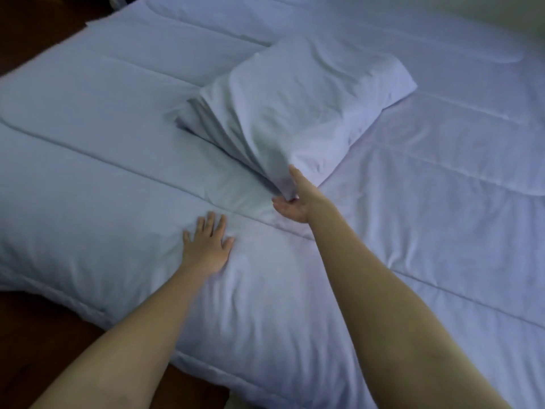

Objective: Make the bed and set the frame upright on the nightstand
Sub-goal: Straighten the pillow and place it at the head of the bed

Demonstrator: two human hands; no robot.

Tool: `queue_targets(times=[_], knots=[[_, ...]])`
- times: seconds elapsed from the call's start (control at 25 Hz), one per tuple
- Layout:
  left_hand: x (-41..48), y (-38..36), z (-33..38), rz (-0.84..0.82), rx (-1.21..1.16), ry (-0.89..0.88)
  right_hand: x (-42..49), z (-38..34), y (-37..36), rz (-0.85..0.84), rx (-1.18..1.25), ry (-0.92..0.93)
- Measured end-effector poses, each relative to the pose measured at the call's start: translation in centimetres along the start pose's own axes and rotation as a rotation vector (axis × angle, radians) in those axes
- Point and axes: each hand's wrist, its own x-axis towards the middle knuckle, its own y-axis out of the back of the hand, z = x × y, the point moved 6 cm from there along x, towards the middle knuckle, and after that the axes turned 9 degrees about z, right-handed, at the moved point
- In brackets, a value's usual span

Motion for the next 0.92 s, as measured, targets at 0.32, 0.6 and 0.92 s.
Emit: queue_targets(times=[0.32, 0.6, 0.92], knots=[[-0.3, 0.9, 1.9, -0.109, -0.075, 0.015, 0.1, -1.3, 1.8, 0.244, -0.13, 0.149], [-1.3, -0.4, 2.5, -0.006, 0.02, -0.058, 3.6, -1.7, -0.3, 0.155, 0.072, 0.087], [-1.3, 3.0, 1.7, -0.024, -0.159, 0.075, -3.4, -3.7, 3.4, 0.235, -0.665, 0.833]])
